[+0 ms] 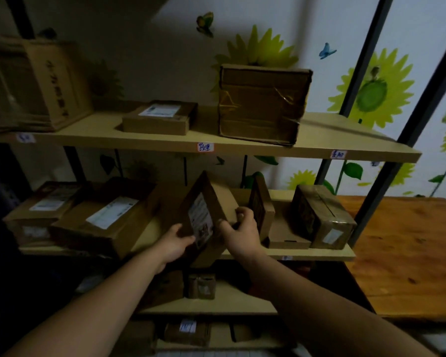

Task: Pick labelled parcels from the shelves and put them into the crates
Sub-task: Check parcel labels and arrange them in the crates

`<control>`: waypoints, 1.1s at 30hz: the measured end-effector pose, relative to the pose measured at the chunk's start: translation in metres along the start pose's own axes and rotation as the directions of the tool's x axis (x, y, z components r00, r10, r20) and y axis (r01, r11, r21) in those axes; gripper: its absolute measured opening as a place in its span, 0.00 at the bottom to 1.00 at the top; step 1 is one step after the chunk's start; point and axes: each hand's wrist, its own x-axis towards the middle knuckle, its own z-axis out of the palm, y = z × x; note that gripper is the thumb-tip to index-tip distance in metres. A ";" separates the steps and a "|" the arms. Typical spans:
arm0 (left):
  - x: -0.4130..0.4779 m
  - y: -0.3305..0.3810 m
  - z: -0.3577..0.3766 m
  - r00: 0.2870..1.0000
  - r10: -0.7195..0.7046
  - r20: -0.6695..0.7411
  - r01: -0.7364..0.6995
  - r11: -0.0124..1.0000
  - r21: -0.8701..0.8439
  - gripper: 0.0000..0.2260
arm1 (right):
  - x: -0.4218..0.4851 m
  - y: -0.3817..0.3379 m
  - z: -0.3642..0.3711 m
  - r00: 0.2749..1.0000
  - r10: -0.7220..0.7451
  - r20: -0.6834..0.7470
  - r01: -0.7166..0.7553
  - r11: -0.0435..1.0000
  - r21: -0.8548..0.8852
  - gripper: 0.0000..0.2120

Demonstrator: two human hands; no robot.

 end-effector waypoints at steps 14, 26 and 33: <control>-0.020 0.001 -0.039 0.989 0.124 0.076 -0.069 0.861 -0.504 0.29 | -0.022 -0.025 0.002 0.998 0.067 0.005 -0.067 0.997 0.038 0.32; -0.046 -0.024 -0.055 0.967 0.237 0.098 -0.190 0.918 -0.348 0.41 | -0.049 -0.008 -0.008 0.995 -0.061 0.084 0.059 0.998 0.021 0.44; -0.052 -0.033 -0.051 0.969 0.238 0.062 -0.221 0.954 -0.203 0.45 | -0.065 0.008 -0.017 0.991 -0.111 0.081 0.103 0.990 0.092 0.42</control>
